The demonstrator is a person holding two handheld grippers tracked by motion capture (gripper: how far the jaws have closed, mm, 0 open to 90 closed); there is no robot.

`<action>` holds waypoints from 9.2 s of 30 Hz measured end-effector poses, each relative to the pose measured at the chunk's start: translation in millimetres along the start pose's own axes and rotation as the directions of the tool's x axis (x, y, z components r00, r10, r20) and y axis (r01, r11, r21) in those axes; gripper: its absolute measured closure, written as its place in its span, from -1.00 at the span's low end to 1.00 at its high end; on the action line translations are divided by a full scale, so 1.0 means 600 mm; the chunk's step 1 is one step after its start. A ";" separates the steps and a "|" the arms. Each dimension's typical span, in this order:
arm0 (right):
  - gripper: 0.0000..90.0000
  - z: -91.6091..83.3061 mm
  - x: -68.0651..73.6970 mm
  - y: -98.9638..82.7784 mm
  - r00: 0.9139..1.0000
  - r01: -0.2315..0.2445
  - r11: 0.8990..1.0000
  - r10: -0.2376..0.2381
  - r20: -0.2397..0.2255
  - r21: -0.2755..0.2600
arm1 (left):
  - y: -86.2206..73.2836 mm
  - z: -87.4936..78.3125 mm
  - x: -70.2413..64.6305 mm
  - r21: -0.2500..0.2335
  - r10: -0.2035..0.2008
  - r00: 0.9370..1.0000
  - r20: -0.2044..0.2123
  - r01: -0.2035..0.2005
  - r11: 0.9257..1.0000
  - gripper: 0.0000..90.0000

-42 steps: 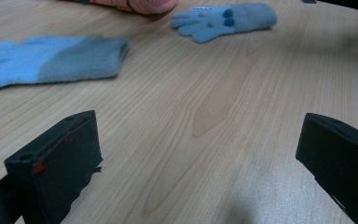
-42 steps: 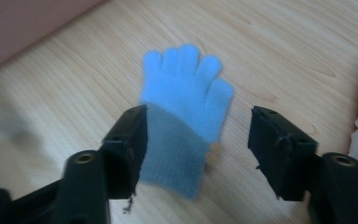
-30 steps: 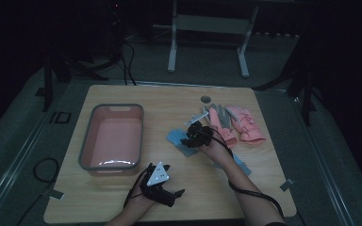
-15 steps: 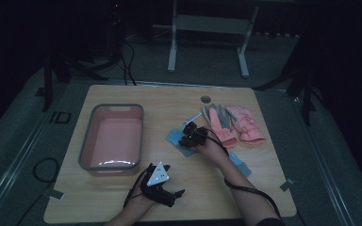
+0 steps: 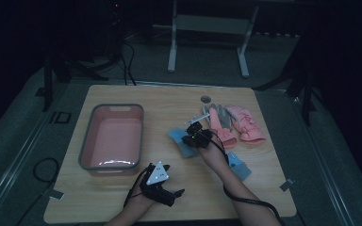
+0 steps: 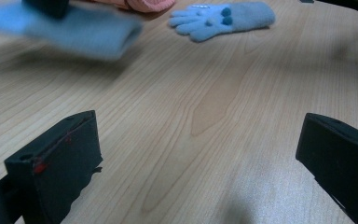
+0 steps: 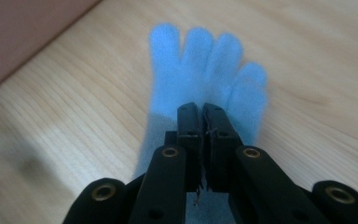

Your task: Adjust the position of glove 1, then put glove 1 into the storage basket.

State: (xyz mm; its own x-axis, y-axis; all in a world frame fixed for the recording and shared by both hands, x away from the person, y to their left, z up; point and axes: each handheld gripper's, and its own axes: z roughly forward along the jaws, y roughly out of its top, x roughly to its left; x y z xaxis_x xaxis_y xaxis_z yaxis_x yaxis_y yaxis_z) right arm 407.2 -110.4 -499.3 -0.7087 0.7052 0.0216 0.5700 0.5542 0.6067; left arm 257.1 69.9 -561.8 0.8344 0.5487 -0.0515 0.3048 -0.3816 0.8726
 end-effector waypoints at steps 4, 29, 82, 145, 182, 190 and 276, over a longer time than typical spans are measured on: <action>0.92 -0.048 0.010 -0.011 0.997 -0.058 0.997 0.059 0.043 -0.044 | 0.000 0.000 0.000 0.003 0.001 1.000 -0.004 -0.001 1.000 -1.00; 0.88 -0.045 0.077 -0.163 0.944 -0.278 0.960 0.279 0.174 -0.032 | 0.000 0.000 -0.002 0.003 0.010 1.000 -0.003 -0.010 1.000 -1.00; 0.37 -0.129 -0.147 -0.261 0.998 0.054 0.998 -0.053 -0.040 0.041 | 0.002 0.004 -0.002 0.024 0.013 1.000 0.006 -0.013 1.000 -1.00; 0.39 -0.201 -0.130 -0.292 0.995 -0.026 0.999 0.023 0.100 0.030 | 0.003 0.006 -0.005 0.038 0.024 1.000 -0.004 -0.024 0.999 -1.00; 0.91 -0.246 -0.051 -0.203 0.975 -0.112 0.987 0.132 0.180 -0.117 | 0.003 0.006 -0.005 0.037 0.022 1.000 -0.005 -0.022 0.999 -1.00; 0.91 -0.232 -0.007 -0.153 0.983 -0.108 0.986 0.126 0.134 -0.128 | 0.002 0.006 -0.006 0.035 0.029 1.000 -0.005 -0.029 0.999 -1.00; -0.25 -0.072 -0.038 -0.153 0.974 -0.149 0.978 0.119 -0.193 -0.146 | 0.066 0.070 -0.031 0.082 0.336 0.930 0.149 -0.350 0.933 -0.63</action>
State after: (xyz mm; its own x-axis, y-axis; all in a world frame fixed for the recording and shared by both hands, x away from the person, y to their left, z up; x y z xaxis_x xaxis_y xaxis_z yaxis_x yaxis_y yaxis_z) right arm 352.9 -196.5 -521.1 -0.7026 0.6674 0.2470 0.6021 0.3725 0.7062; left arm 272.7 13.5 -546.6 0.9468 0.2711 0.1732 0.0294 -0.6091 0.7926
